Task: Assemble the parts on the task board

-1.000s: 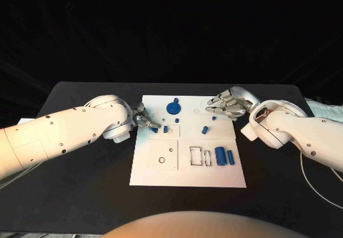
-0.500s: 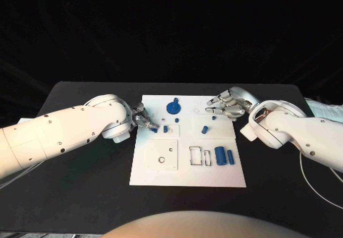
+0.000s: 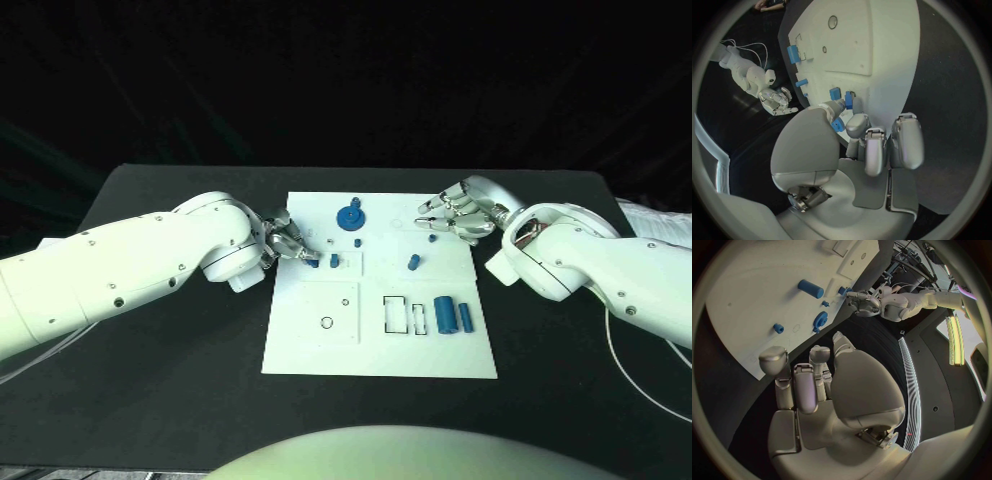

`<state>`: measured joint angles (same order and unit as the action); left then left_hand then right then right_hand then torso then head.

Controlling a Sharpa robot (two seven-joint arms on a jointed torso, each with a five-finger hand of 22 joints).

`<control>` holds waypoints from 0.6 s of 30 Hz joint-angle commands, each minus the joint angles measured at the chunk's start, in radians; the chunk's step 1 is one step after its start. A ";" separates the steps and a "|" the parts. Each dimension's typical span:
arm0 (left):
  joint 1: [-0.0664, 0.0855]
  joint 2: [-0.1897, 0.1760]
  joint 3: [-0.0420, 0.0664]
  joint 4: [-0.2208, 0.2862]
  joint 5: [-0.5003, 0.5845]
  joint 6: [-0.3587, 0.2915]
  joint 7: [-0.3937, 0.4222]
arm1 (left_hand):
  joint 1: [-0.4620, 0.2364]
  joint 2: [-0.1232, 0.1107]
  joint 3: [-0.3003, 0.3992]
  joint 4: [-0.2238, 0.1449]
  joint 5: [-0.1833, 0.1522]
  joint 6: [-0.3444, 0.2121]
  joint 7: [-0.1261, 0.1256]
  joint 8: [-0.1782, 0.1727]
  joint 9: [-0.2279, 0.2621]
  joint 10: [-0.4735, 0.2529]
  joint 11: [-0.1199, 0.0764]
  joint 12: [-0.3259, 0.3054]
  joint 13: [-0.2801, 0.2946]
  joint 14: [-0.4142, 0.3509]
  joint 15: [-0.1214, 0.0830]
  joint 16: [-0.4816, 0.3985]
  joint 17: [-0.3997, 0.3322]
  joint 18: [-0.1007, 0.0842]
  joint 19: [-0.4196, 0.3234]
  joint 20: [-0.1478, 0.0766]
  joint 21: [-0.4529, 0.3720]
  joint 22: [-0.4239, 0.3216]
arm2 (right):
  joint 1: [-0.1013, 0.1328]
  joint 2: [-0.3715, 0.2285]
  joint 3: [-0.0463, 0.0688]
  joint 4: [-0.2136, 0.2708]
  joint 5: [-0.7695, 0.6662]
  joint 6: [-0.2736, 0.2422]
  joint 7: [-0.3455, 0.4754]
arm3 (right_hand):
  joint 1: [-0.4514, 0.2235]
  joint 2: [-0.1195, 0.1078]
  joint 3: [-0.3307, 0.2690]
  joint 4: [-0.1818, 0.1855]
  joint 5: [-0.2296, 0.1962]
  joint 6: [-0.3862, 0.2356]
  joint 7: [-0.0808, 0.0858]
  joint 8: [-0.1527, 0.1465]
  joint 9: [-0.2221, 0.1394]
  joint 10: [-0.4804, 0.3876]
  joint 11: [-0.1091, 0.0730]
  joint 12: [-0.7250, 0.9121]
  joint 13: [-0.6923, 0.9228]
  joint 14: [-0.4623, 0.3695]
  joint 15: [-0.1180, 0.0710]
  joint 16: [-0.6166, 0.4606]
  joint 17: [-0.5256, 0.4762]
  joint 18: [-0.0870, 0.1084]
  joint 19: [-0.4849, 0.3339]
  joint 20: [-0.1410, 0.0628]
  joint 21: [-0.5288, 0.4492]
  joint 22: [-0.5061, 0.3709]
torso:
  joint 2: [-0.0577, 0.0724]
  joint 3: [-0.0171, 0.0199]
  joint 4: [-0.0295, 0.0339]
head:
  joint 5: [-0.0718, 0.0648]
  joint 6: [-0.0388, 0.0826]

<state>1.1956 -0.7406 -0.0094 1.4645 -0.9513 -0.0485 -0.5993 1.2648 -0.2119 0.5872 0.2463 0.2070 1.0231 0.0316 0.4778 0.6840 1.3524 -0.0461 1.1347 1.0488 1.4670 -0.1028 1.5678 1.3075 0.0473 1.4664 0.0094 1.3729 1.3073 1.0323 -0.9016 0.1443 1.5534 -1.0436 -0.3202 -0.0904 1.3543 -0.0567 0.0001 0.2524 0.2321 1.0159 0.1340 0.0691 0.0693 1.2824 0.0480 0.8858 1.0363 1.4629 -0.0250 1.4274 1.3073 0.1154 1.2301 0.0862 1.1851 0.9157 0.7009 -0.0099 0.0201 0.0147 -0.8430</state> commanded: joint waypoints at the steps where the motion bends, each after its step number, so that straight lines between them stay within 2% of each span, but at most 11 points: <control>1: 0.000 -0.010 0.000 0.018 0.073 -0.071 0.059 | -0.002 0.016 0.129 -0.123 -0.025 -0.010 0.001 0.008 0.008 0.001 0.007 -0.007 -0.003 0.104 0.010 0.003 0.263 0.001 0.029 0.007 -0.004 0.147 | -0.001 0.000 0.000 0.001 -0.003 0.014 0.008 | 0.003 0.008 -0.006 0.001 0.003 -0.005 0.002 -0.001 0.000 -0.003 0.001 0.005 0.001 0.061 0.001 -0.004 0.052 0.011 -0.005 -0.002 -0.006 -0.001 | 0.000 0.0001 0.0006 | 0.002 0.002; 3: -0.001 -0.019 0.000 0.028 0.079 -0.094 0.072 | -0.004 0.021 0.131 -0.127 -0.049 -0.016 0.001 0.013 0.014 -0.001 0.007 -0.008 -0.006 0.104 0.010 0.003 0.263 0.001 0.029 0.008 -0.005 0.148 | -0.001 -0.001 0.000 0.002 -0.003 0.014 0.008 | 0.003 0.009 -0.007 0.001 0.005 -0.005 0.002 -0.001 0.000 -0.003 0.001 0.005 0.001 0.061 0.001 -0.004 0.052 0.011 -0.004 -0.002 -0.006 -0.001 | 0.000 0.0011 0.0004 | 0.004 0.003; 7: -0.003 -0.035 0.000 0.054 0.063 -0.151 0.098 | -0.007 0.026 0.134 -0.128 -0.071 -0.024 0.001 0.020 0.019 -0.005 0.007 -0.015 -0.016 0.104 0.010 0.003 0.263 0.001 0.030 0.008 -0.004 0.149 | -0.001 -0.003 0.000 0.004 -0.002 0.013 0.009 | 0.003 0.009 -0.007 0.001 0.005 -0.005 0.002 -0.001 0.000 -0.003 0.001 0.005 0.001 0.061 0.001 -0.004 0.052 0.011 -0.004 -0.002 -0.006 -0.001 | 0.000 0.0012 0.0016 | 0.003 0.003; 18: -0.025 -0.074 -0.002 0.124 -0.159 -0.302 0.134 | -0.008 0.026 0.135 -0.128 -0.103 -0.032 -0.001 0.035 0.024 0.003 0.006 0.005 0.001 0.104 0.009 0.003 0.263 -0.002 0.035 0.007 0.008 0.157 | -0.001 -0.009 0.000 0.009 -0.001 0.011 0.009 | 0.003 0.009 -0.007 0.001 0.005 -0.005 0.002 -0.001 0.000 -0.003 0.001 0.004 0.000 0.061 0.001 -0.005 0.051 0.011 -0.005 -0.002 -0.007 -0.002 | -0.001 0.0018 0.0017 | 0.012 0.006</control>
<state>1.1725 -0.8135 -0.0114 1.5800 -0.9994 -0.2653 -0.5025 1.2577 -0.1920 0.5925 0.2410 0.1067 0.9985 0.0319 0.5092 0.7071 1.3490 -0.0427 1.1386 1.0493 1.4638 -0.0997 1.5678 1.3074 0.0473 1.4649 0.0109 1.3778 1.3074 1.0320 -0.9108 0.1441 1.5600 -1.0422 -0.3199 -0.0899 1.3543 -0.0567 0.0001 0.2524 0.2321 1.0159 0.1340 0.0691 0.0693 1.2825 0.0480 0.8858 1.0361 1.4629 -0.0250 1.4274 1.3081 0.1155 1.2302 0.0862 1.1813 0.9142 0.7005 -0.0083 0.0214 0.0257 -0.8372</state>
